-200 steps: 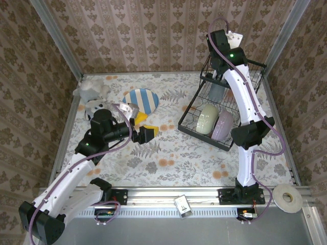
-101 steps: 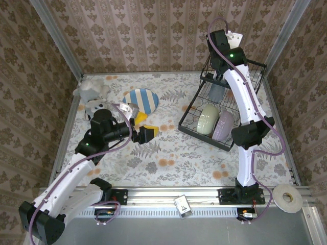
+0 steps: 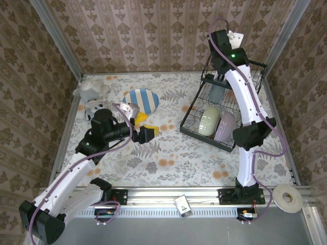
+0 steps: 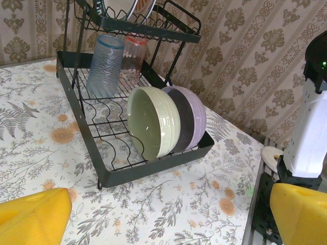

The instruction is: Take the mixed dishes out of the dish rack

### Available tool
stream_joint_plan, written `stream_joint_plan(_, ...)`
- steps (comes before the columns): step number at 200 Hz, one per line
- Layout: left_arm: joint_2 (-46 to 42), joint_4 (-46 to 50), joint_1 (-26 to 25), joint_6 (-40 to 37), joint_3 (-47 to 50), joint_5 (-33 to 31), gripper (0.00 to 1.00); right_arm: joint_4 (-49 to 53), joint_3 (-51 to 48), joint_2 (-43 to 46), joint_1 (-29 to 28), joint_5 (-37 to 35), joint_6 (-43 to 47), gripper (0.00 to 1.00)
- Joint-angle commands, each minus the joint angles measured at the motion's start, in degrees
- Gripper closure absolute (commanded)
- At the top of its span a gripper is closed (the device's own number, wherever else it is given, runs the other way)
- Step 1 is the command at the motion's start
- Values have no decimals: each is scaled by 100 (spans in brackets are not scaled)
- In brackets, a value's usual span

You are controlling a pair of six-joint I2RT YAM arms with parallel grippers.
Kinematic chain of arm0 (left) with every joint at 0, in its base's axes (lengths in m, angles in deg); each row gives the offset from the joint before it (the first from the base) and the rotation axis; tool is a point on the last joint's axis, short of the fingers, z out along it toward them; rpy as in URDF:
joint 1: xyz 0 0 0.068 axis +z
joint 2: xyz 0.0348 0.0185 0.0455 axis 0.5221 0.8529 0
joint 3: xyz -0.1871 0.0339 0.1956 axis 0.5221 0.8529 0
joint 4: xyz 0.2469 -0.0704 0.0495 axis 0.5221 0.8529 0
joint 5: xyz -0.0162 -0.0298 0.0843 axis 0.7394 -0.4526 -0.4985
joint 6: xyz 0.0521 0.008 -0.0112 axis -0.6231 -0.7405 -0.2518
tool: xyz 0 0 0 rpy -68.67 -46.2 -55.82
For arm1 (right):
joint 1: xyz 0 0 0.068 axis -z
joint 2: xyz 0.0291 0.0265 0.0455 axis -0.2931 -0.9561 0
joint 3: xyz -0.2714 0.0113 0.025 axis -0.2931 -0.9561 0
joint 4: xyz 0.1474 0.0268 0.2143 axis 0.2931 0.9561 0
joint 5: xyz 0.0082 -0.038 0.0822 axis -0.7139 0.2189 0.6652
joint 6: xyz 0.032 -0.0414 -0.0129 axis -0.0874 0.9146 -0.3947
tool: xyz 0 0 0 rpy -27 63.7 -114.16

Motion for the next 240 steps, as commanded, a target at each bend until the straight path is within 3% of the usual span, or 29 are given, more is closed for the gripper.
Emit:
stream_joint_plan(1,-13,-109,-26,-149,47,19,0,-474,-160,575,30,133,125,100)
stream_joint_plan(151,47,-143,-17,-114,42,25,0,-955,-934,1185,30,-56,516,100)
stream_joint_plan(240,71,-162,-17,-105,48,25,0,-859,-939,1304,40,-964,812,100)
